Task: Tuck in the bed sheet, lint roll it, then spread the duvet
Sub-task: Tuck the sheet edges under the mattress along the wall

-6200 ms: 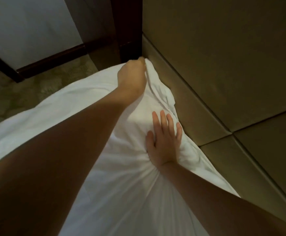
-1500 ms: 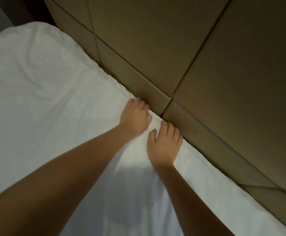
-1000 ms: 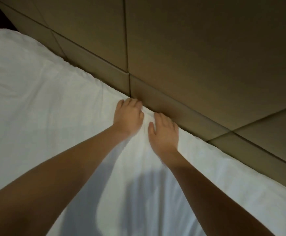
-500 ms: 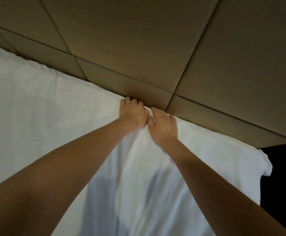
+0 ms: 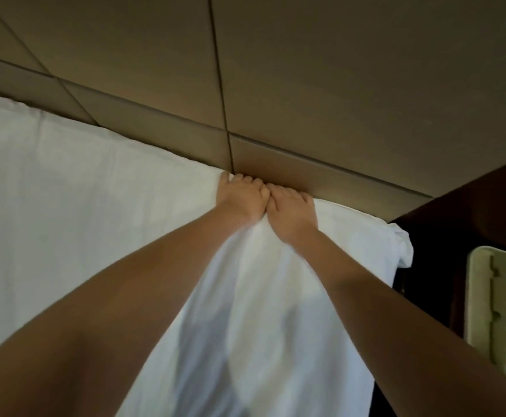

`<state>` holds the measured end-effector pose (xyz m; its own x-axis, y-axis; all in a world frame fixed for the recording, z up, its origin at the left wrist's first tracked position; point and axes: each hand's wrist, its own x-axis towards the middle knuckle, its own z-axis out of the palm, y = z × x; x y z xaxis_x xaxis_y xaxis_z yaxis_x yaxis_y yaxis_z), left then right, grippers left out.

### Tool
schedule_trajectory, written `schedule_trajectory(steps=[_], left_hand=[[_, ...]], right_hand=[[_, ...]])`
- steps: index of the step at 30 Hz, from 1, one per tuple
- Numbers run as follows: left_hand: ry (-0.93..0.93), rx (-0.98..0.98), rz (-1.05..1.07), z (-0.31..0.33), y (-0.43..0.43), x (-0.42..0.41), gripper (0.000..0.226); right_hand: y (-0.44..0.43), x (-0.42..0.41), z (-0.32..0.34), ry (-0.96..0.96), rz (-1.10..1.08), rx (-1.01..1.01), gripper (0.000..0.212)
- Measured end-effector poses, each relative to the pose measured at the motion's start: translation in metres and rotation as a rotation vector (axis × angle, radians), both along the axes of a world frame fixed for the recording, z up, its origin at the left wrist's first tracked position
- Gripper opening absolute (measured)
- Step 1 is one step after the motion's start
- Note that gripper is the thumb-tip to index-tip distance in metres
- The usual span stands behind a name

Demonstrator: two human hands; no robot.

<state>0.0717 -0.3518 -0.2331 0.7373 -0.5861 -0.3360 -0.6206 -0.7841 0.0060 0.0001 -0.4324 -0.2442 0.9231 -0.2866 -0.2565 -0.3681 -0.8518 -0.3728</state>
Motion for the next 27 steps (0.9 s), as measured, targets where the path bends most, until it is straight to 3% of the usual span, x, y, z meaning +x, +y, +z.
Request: schedule_trajectory(steps=[3,6,9,12,17,20,22,27], left_hand=[[-0.131,-0.234,0.036,-0.002,0.007,-0.032,0.055],[-0.158,-0.511,-0.133,0.006,-0.012,-0.069,0.05],[0.07,-0.344,-0.077,0.004,-0.058,-0.102,0.048],[0.044,-0.121,0.008,-0.003,-0.084,-0.111,0.045],[0.076,0.077,0.004,0.015,-0.103,-0.103,0.04],[0.057,0.019,0.051,0.022,-0.103,-0.119,0.043],[0.014,-0.122,0.007,0.021,-0.098,-0.138,0.046],[0.112,-0.077,-0.05,0.005,-0.108,-0.158,0.051]], right_hand=[[-0.005,-0.043,0.002,-0.138,-0.14,-0.088,0.058],[-0.037,-0.091,0.004,-0.138,-0.352,-0.192,0.061],[-0.072,-0.11,0.005,-0.023,-0.304,-0.143,0.059],[-0.092,-0.105,0.003,0.06,-0.224,0.009,0.043],[-0.1,-0.113,0.003,0.01,-0.178,0.208,0.043],[-0.097,-0.139,0.006,-0.083,-0.309,0.126,0.043],[-0.101,-0.153,0.001,-0.026,-0.371,0.098,0.046],[-0.134,-0.136,-0.011,0.111,-0.434,0.674,0.04]])
